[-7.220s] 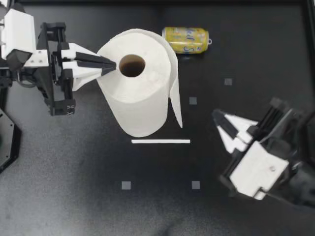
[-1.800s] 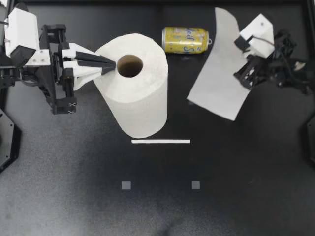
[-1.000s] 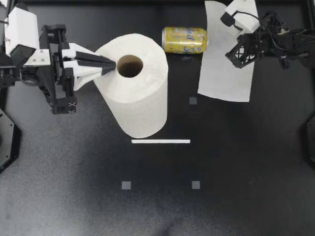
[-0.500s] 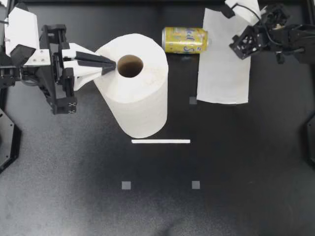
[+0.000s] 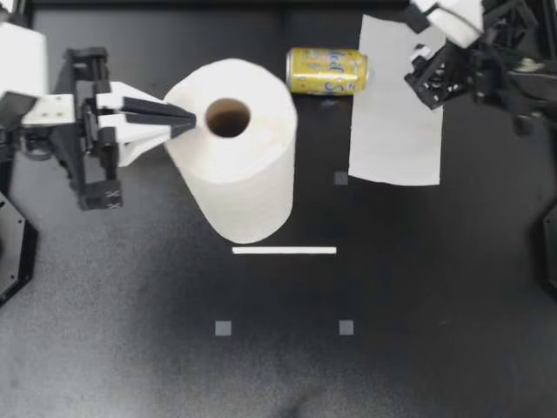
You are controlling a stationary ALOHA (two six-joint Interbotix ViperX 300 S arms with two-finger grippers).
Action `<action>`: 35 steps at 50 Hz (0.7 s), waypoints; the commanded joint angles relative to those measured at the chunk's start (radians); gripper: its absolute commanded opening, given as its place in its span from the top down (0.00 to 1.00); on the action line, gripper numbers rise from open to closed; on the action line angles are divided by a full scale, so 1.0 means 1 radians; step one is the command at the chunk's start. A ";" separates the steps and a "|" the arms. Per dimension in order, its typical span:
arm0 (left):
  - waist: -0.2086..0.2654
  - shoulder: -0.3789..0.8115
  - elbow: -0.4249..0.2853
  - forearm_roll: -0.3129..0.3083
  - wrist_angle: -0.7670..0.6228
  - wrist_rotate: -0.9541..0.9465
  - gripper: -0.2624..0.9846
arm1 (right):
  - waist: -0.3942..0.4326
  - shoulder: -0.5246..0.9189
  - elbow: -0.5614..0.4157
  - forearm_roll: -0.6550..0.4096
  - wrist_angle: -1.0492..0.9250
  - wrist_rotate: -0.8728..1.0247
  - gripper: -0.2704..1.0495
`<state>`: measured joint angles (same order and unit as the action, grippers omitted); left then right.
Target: Pick up a piece of paper towel and place it on the spilled liquid.
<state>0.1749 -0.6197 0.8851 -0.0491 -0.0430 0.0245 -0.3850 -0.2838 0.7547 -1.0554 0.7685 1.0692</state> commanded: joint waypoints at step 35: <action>-0.190 -0.091 0.029 0.003 -0.170 -0.011 0.70 | 0.307 -0.414 0.069 0.080 -0.862 0.112 0.57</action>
<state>-0.0092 -0.7179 0.9511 -0.0368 -0.2148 0.0123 -0.0828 -0.6857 0.8422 -0.9802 -0.0291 1.1796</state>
